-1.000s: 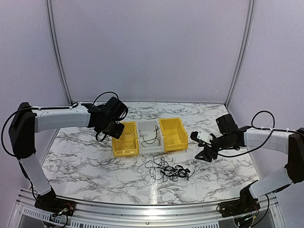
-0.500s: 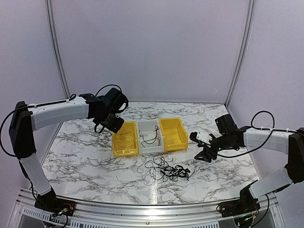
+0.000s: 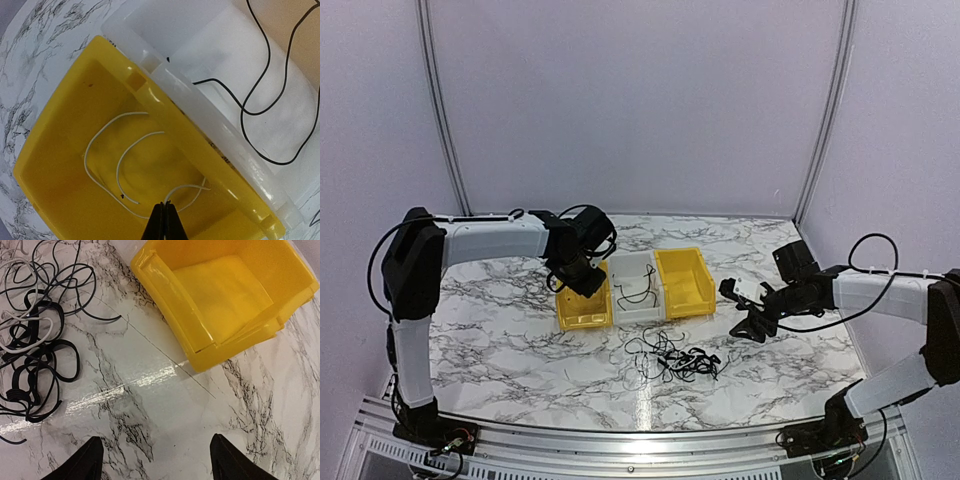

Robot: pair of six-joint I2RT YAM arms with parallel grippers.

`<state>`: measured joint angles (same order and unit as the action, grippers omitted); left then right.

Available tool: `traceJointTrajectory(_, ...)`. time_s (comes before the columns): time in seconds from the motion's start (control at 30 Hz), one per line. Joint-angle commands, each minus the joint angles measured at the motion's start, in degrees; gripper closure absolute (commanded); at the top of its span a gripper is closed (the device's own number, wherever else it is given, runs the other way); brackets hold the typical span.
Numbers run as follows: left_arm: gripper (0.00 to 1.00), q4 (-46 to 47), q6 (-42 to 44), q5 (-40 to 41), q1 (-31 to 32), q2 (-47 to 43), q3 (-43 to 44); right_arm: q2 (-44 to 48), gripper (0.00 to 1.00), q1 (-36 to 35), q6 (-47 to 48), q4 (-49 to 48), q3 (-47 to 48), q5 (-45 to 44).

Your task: Untangle the cables

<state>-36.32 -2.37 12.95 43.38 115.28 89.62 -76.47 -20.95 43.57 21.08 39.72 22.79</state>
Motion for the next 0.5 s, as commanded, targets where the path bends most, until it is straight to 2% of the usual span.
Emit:
traceJointTrajectory(0.0,1.00,-1.15,-1.76,-0.59,0.55,0.90,0.56,0.96,0.27,-0.50,0.47,0.88,2.36,-0.03)
traceJointTrajectory(0.1,0.94,-1.05,-2.88,-0.07,0.65,-0.65,-0.61,1.33,0.27,-0.50,0.38,0.94,2.48,1.14)
traceJointTrajectory(0.27,0.61,-0.50,-2.83,3.55,0.88,-6.73,-2.62,3.17,0.30,-0.92,-2.32,1.59,4.50,7.42)
traceJointTrajectory(0.43,0.29,3.07,-0.63,4.18,1.08,-16.32,-7.42,4.92,0.33,-3.40,-6.01,5.77,11.99,11.07)
traceJointTrajectory(0.47,0.20,4.47,-0.06,3.89,1.18,-18.14,-8.65,4.92,0.33,-3.86,-6.13,6.37,13.32,11.46)
